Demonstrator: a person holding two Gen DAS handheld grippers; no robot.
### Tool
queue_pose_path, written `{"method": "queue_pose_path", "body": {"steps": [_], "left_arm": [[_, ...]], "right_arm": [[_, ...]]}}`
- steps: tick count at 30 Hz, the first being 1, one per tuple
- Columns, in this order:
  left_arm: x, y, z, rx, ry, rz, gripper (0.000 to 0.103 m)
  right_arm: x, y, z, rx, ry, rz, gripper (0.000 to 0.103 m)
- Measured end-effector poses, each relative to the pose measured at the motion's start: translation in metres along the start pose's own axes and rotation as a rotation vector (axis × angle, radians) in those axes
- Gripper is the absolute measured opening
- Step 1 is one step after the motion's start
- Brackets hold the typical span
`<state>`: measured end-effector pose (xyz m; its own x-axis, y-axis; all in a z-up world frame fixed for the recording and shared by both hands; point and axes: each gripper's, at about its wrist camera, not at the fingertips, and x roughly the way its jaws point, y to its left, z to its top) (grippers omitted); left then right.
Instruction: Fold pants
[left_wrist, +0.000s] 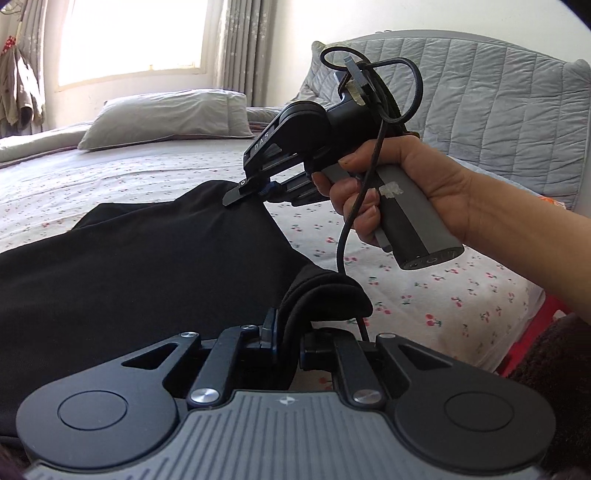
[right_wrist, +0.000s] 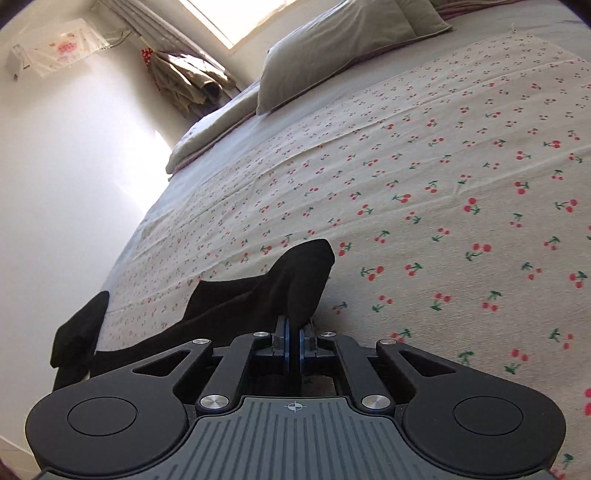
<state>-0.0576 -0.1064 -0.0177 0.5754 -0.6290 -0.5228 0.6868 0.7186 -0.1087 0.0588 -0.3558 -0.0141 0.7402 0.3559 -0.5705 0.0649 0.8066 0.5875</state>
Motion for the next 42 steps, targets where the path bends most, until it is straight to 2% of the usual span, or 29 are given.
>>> {"method": "queue_pose_path", "body": {"steps": [4, 8, 17, 22, 27, 32, 35, 36, 38, 40, 41, 42], "left_arm": [[0.005, -0.009, -0.002, -0.027, 0.01, -0.062, 0.01], [-0.002, 0.004, 0.0, -0.086, 0.004, -0.096, 0.01], [-0.046, 0.039, 0.006, -0.231, -0.09, -0.09, 0.01], [-0.074, 0.071, 0.0, -0.327, -0.101, -0.067, 0.01], [-0.09, 0.097, -0.019, -0.332, -0.023, -0.025, 0.011], [-0.094, 0.117, -0.036, -0.331, 0.081, -0.004, 0.015], [-0.106, 0.121, -0.039, -0.313, 0.097, -0.018, 0.026], [-0.111, 0.12, -0.039, -0.297, 0.098, -0.021, 0.03], [-0.12, 0.12, -0.037, -0.252, 0.096, -0.023, 0.038], [-0.13, 0.121, -0.036, -0.211, 0.095, -0.026, 0.056], [-0.135, 0.122, -0.035, -0.194, 0.091, -0.022, 0.061], [-0.14, 0.122, -0.034, -0.178, 0.083, -0.018, 0.072]], "right_arm": [[-0.032, -0.024, 0.001, 0.057, -0.017, -0.016, 0.003], [-0.04, -0.013, 0.004, 0.041, -0.03, -0.002, 0.003], [-0.014, 0.041, 0.014, -0.006, -0.018, 0.055, 0.004], [0.014, 0.08, 0.012, -0.036, 0.004, 0.13, 0.004], [0.061, 0.121, -0.003, -0.077, 0.086, 0.18, 0.004], [0.11, 0.156, -0.03, -0.149, 0.192, 0.169, 0.004], [0.133, 0.166, -0.046, -0.174, 0.235, 0.145, 0.008], [0.139, 0.169, -0.051, -0.177, 0.243, 0.141, 0.012], [0.144, 0.17, -0.056, -0.176, 0.251, 0.142, 0.012], [0.143, 0.172, -0.056, -0.173, 0.266, 0.174, 0.018], [0.14, 0.173, -0.055, -0.168, 0.272, 0.192, 0.019], [0.135, 0.173, -0.054, -0.163, 0.275, 0.209, 0.024]]}}
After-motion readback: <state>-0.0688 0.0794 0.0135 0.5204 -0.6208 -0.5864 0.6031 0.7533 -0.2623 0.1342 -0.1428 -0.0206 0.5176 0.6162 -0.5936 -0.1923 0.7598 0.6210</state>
